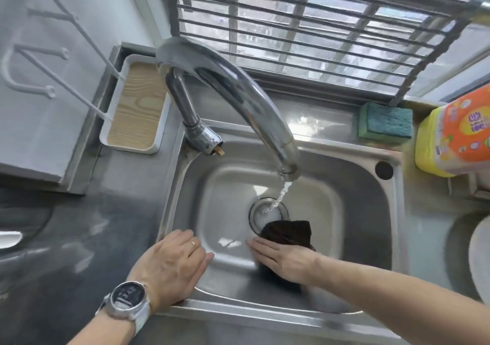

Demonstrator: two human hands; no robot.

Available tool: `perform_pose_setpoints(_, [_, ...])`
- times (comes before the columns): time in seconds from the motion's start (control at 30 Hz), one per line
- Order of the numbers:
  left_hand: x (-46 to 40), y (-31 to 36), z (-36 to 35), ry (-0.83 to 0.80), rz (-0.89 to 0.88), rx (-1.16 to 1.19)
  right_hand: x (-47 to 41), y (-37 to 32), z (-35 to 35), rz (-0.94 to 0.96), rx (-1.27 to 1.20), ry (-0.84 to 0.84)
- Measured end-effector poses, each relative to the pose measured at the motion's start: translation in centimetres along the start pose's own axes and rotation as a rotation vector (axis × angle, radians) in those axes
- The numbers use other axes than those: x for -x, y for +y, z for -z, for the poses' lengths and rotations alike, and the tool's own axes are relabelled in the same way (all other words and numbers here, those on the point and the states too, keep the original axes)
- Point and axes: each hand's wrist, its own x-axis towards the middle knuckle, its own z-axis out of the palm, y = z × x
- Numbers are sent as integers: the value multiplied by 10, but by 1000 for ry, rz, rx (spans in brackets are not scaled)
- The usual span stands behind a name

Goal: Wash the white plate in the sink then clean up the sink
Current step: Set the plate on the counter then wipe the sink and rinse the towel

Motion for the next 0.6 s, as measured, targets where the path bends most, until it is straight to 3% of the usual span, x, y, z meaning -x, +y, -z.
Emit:
perform_pose_setpoints(0.13, [-1,1,5,-3,-16,-13,-67,-8,28,64,-135,59])
perform_pose_setpoints(0.2, [-1,1,6,-11,-18,-12,-109,-11,33,20,-113,131])
perform_pose_setpoints(0.33, [0,0,4,-11,-8,-5,-156,6,52,-190,-326,351])
perform_pose_setpoints(0.47, [-1,-1,1,-1,-19,-13,-109,51,48,-338,-205,447])
perform_pose_setpoints(0.6, [-2,1,2,1,-12,-19,-24,94,48,-465,-101,261])
